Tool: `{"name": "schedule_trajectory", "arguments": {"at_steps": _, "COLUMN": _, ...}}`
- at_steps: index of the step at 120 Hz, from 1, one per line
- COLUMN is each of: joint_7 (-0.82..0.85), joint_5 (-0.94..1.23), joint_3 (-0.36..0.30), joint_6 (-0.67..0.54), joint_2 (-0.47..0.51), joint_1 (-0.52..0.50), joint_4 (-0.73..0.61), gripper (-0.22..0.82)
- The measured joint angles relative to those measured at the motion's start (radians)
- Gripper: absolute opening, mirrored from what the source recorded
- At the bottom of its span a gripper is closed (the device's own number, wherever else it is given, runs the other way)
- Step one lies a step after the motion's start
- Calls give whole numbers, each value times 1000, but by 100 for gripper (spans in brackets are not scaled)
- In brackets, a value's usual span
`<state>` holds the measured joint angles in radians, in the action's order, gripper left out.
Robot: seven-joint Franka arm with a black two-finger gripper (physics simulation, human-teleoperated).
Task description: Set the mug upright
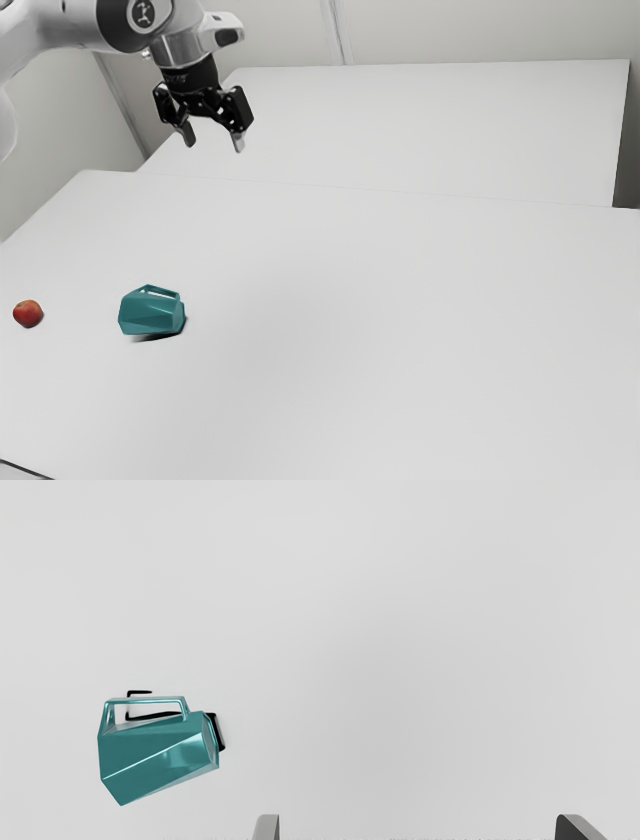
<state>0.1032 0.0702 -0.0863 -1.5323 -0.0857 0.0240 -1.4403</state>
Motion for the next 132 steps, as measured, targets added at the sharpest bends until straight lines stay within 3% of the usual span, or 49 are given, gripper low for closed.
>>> {"name": "schedule_trajectory", "arguments": {"at_steps": 55, "joint_7": -33, "joint_5": -89, "joint_3": 6, "joint_6": 9, "joint_2": 14, "joint_1": -45, "joint_4": -23, "gripper": 60}}
{"name": "schedule_trajectory", "arguments": {"at_steps": 88, "joint_7": -80, "joint_5": -226, "joint_3": 1, "joint_6": -7, "joint_2": 59, "joint_1": -179, "joint_4": -203, "gripper": 60}}
{"name": "schedule_trajectory", "arguments": {"at_steps": 132, "joint_7": -362, "joint_5": -387, "joint_3": 2, "joint_6": -131, "joint_2": 74, "joint_1": -354, "joint_4": -411, "gripper": 60}}
